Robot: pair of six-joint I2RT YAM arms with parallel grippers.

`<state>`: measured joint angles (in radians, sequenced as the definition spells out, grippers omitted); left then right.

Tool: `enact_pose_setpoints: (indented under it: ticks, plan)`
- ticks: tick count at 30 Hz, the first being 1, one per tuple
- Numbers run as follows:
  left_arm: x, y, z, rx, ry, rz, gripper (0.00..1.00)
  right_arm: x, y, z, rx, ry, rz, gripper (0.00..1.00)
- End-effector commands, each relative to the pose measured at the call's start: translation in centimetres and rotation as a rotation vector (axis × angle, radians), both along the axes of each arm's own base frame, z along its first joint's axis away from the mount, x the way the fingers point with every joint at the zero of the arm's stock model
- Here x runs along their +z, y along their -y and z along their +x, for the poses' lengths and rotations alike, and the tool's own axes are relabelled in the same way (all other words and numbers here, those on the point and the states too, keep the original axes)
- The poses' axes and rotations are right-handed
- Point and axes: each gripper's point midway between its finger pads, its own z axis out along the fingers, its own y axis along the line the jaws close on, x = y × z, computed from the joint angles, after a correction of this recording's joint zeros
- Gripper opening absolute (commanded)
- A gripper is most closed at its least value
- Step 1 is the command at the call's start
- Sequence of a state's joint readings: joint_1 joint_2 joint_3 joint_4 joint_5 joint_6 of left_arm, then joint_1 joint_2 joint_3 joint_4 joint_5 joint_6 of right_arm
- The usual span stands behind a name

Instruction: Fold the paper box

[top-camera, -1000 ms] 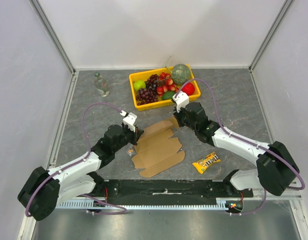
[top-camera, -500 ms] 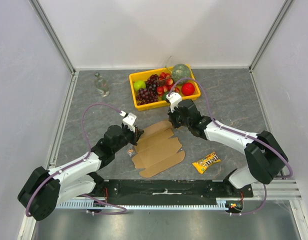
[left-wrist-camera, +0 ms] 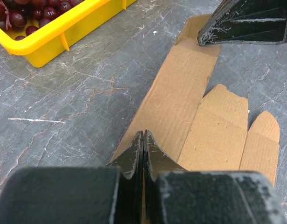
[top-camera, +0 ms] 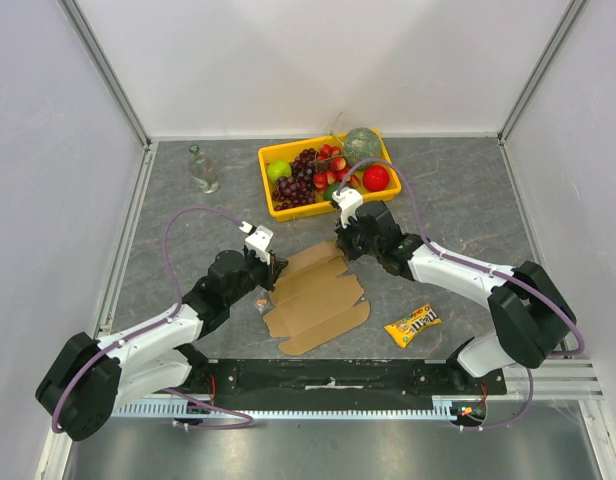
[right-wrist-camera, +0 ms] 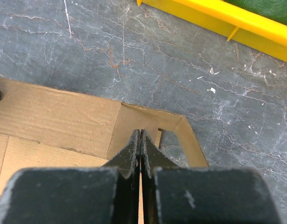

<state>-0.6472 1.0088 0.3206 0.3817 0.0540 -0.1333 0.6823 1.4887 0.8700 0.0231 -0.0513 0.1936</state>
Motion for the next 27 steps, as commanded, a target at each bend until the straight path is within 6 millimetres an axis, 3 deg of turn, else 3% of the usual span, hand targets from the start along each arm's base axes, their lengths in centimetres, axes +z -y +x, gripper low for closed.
enact_pose_setpoints:
  ticks: [1,27]
  plan:
    - [0.9,0.5,0.3,0.005,0.016,-0.047,0.02,-1.0,0.0,-0.6,0.008,-0.038,0.007,0.0]
    - [0.6,0.9,0.0,-0.024,0.011,-0.053,0.02,-1.7,-3.6,-2.6,0.015,-0.179,0.318,0.0]
